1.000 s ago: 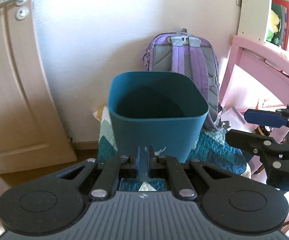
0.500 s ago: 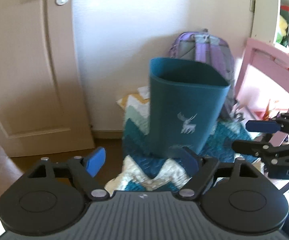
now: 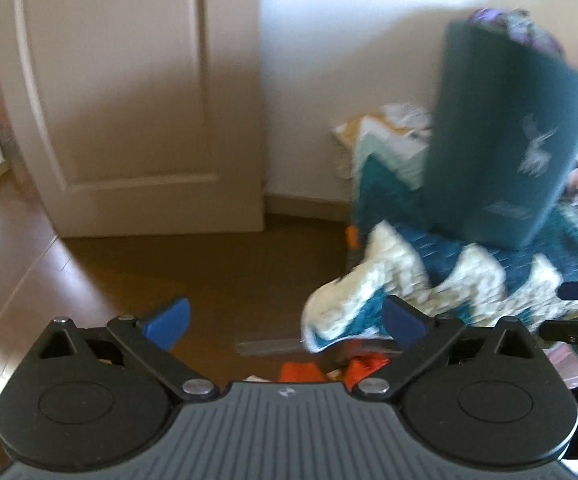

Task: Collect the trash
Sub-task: 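Lower both tools back down to the trash pile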

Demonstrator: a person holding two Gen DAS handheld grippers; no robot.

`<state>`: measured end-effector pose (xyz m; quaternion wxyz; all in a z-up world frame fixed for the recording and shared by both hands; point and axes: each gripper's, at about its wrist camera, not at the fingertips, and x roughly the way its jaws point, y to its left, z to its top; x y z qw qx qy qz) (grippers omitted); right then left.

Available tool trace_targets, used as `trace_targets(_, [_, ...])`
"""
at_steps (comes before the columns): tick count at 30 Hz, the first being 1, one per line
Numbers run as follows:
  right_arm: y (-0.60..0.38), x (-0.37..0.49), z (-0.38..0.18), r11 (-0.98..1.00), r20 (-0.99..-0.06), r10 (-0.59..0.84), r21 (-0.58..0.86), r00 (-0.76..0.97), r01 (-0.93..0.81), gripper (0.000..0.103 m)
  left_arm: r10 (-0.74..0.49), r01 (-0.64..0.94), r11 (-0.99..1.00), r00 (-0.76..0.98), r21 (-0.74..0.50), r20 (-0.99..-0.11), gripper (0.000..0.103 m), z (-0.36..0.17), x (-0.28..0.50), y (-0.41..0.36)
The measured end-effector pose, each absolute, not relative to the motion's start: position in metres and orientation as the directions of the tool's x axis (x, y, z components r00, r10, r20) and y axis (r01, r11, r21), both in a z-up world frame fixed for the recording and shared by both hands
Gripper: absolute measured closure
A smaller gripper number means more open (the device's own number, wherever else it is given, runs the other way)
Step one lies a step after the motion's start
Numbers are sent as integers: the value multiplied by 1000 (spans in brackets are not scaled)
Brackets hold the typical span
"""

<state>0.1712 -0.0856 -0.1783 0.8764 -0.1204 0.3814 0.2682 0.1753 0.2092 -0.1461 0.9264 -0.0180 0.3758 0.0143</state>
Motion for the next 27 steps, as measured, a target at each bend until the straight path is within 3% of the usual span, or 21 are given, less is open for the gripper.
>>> trace_targets(12, [-67, 214, -335, 820, -860, 259, -44, 439, -570, 46, 23, -155, 986, 479, -59, -878, 0, -323, 223, 242])
trace_targets(27, [-51, 253, -503, 682, -971, 71, -120, 228, -722, 46, -75, -112, 989, 180, -96, -981, 0, -511, 252, 208])
